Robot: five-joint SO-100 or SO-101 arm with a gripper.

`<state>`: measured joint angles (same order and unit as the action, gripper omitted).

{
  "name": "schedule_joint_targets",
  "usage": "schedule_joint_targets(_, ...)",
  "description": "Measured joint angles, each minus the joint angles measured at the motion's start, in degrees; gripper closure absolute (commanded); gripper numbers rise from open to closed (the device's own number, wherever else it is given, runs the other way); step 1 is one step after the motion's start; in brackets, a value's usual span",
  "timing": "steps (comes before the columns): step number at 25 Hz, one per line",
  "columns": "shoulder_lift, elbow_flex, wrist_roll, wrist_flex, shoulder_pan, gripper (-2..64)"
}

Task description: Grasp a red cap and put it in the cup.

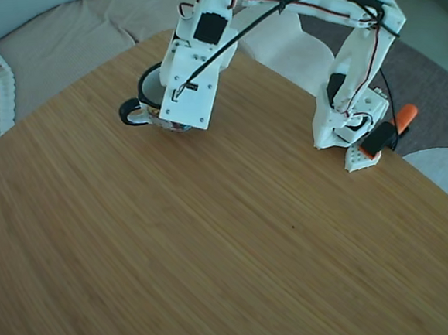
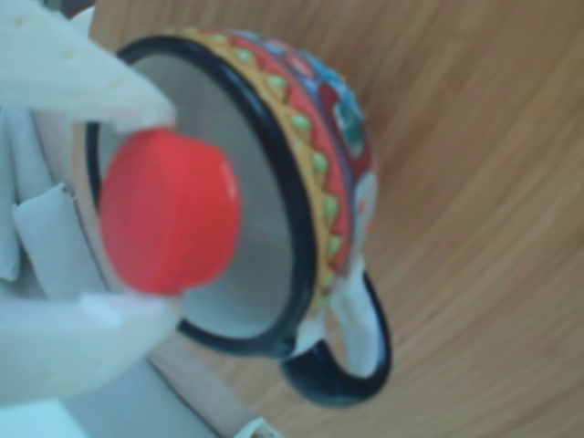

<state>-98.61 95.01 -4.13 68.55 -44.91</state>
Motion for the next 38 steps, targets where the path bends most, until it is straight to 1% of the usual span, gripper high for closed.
schedule_joint_targets(3,-0.79,4.39,0.00,-3.16,-0.79,47.6)
schedule_joint_targets(6,-1.67,5.98,0.00,-4.48,-0.26,47.6)
schedule_joint_targets(20,-1.67,5.98,0.00,-4.48,-0.26,48.0)
schedule_joint_targets(31,-1.67,-3.25,0.00,-4.48,-0.44,47.8)
schedule_joint_targets(38,-1.41,-3.87,0.00,-4.48,-5.27,47.6)
